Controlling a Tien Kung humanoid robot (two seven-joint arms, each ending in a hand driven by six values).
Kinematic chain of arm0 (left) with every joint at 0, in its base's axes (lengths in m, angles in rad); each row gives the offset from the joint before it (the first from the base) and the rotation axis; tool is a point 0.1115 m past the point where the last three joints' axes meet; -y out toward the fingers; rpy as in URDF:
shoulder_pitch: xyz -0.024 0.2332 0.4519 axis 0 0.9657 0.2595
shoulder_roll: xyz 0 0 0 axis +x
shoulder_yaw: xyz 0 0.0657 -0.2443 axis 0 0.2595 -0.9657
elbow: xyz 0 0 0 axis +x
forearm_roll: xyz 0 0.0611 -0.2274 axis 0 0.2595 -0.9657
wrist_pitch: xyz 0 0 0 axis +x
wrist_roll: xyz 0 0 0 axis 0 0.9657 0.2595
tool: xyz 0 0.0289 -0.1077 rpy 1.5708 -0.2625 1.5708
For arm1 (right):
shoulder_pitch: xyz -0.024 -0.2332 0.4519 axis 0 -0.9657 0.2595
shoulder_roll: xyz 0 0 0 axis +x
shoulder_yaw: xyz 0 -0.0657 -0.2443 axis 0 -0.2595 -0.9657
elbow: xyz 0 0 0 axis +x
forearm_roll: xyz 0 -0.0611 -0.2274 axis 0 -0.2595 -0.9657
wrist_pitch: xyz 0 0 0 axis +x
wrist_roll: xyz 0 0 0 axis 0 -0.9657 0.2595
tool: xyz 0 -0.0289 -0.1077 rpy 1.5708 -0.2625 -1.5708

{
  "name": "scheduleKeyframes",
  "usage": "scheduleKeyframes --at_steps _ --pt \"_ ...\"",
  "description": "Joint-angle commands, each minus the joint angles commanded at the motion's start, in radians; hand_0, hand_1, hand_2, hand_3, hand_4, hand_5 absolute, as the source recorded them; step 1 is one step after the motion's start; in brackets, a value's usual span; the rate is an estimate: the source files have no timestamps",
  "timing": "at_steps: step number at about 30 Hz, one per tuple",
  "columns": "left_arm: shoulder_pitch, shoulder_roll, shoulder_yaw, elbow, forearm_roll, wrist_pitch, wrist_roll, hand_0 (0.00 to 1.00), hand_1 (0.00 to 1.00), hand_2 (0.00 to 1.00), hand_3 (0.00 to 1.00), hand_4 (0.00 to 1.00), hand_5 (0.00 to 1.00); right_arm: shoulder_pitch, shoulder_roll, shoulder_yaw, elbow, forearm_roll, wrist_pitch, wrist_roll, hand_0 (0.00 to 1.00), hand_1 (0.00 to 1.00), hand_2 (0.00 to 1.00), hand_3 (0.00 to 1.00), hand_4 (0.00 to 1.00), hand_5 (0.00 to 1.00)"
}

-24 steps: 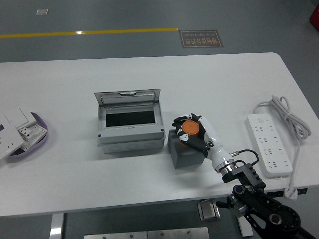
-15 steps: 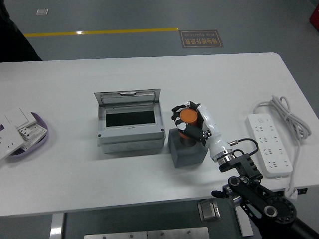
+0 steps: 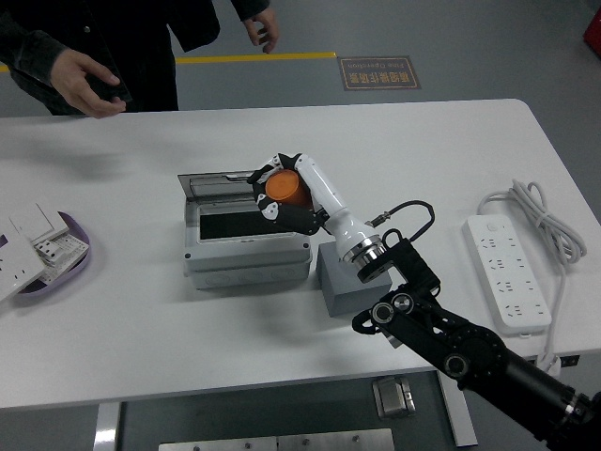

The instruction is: Pick up the cylinder from the cube,place it in the box,flap close box

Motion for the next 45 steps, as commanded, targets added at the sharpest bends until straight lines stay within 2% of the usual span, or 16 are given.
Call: scheduleKeyframes --at_steps 1,6,7,14,23,24,30,31,36,37,41,42,45 --pt "0.000 0.001 -0.001 0.000 0.001 0.000 0.001 0.598 0.579 0.556 0.601 0.663 0.264 0.012 0.003 -0.011 -0.004 -0.020 0.005 -0.016 0.086 0.211 0.225 0.190 0.002 0.002" --pt "-0.001 0.003 -0.004 0.000 0.006 -0.001 0.003 0.598 0.579 0.556 0.601 0.663 0.264 0.057 0.016 -0.058 -0.023 -0.117 0.033 -0.085 0.086 0.211 0.225 0.190 0.002 0.002" --pt "-0.001 0.003 -0.004 0.000 0.007 -0.001 0.003 0.598 0.579 0.556 0.601 0.662 0.265 0.062 0.018 -0.064 -0.026 -0.130 0.037 -0.093 0.051 0.198 0.222 0.186 0.002 0.002" --pt "-0.002 0.004 -0.005 0.000 0.010 -0.002 0.005 0.599 0.581 0.556 0.601 0.661 0.267 0.100 0.038 -0.104 -0.062 -0.242 0.067 -0.158 0.045 0.199 0.222 0.184 0.002 0.002" --pt "-0.003 0.006 -0.007 0.000 0.014 -0.002 0.006 0.599 0.581 0.556 0.601 0.662 0.268 0.139 0.038 -0.107 -0.106 -0.441 0.117 -0.243 0.051 0.201 0.228 0.186 0.002 0.002" --pt "-0.003 0.006 -0.007 0.000 0.014 -0.002 0.006 0.599 0.579 0.556 0.601 0.661 0.268 0.141 0.038 -0.107 -0.110 -0.462 0.123 -0.250 0.139 0.242 0.266 0.211 0.002 0.002" --pt "-0.003 0.005 -0.006 0.000 0.015 -0.002 0.006 0.599 0.579 0.556 0.601 0.661 0.268 0.148 0.038 -0.104 -0.121 -0.531 0.150 -0.275 0.139 0.242 0.266 0.211 0.002 0.002" --pt "-0.003 0.005 -0.006 0.000 0.015 -0.002 0.006 0.599 0.579 0.556 0.601 0.661 0.267 0.149 0.038 -0.104 -0.123 -0.540 0.152 -0.278 0.372 0.430 0.439 0.382 0.002 0.002" --pt "-0.004 0.005 -0.007 0.000 0.017 -0.003 0.007 0.599 0.579 0.556 0.601 0.661 0.267 0.153 0.038 -0.103 -0.135 -0.577 0.148 -0.281 0.372 0.430 0.439 0.382 0.002 0.002" --pt "-0.004 0.005 -0.007 0.000 0.018 -0.003 0.007 0.599 0.581 0.556 0.601 0.661 0.270 0.153 0.038 -0.103 -0.137 -0.581 0.148 -0.281 0.696 0.633 0.599 0.619 0.232 0.002" --pt "-0.004 0.005 -0.007 0.000 0.019 -0.003 0.007 0.599 0.581 0.556 0.601 0.661 0.270 0.154 0.038 -0.107 -0.142 -0.585 0.151 -0.284 0.696 0.633 0.599 0.619 0.232 0.002" --pt "-0.004 0.005 -0.006 0.000 0.019 -0.003 0.007 0.599 0.581 0.556 0.602 0.661 0.269 0.154 0.038 -0.108 -0.143 -0.584 0.152 -0.284 0.816 0.693 0.676 0.703 0.420 0.065" --pt "-0.005 0.006 -0.007 0.000 0.020 -0.004 0.007 0.599 0.581 0.556 0.602 0.661 0.269 0.154 0.038 -0.112 -0.145 -0.580 0.155 -0.285 0.816 0.693 0.676 0.703 0.420 0.065"
